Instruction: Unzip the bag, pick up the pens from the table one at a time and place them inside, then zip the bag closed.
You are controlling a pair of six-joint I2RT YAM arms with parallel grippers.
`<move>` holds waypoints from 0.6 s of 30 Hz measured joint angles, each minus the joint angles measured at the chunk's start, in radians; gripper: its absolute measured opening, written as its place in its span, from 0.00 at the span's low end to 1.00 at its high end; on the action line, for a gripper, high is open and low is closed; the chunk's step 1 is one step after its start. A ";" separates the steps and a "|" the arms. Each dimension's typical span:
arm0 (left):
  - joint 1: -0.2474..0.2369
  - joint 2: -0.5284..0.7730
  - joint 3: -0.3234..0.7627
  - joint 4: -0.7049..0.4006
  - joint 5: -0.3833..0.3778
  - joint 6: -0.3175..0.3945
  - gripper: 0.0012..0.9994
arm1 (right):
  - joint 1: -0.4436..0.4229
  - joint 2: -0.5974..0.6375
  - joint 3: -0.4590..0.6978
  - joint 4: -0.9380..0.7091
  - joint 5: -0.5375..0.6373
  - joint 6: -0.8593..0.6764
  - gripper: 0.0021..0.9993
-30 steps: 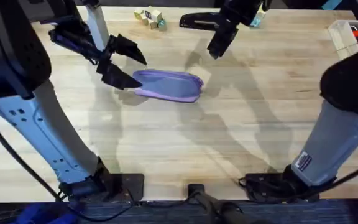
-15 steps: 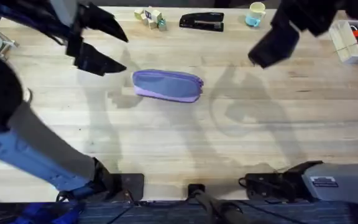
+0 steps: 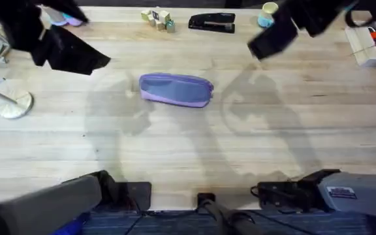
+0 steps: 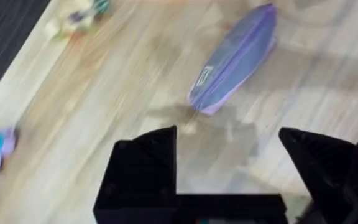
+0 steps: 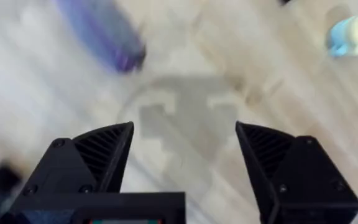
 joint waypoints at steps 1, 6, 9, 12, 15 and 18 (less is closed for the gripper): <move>0.000 -0.024 0.000 0.008 -0.021 -0.050 1.00 | 0.000 -0.002 -0.005 0.037 0.000 0.023 1.00; 0.000 -0.138 0.001 0.033 -0.125 -0.294 1.00 | 0.000 -0.006 -0.142 0.263 0.022 0.228 1.00; 0.000 -0.141 0.002 0.031 -0.138 -0.333 1.00 | 0.005 -0.008 -0.224 0.312 0.054 0.290 1.00; 0.000 -0.131 0.002 0.030 -0.148 -0.372 1.00 | 0.018 -0.025 -0.309 0.389 0.082 0.339 1.00; 0.000 -0.112 0.002 0.030 -0.151 -0.423 1.00 | 0.038 -0.056 -0.373 0.424 0.099 0.375 1.00; 0.000 -0.082 0.002 0.030 -0.152 -0.485 1.00 | 0.055 -0.072 -0.391 0.424 0.104 0.407 1.00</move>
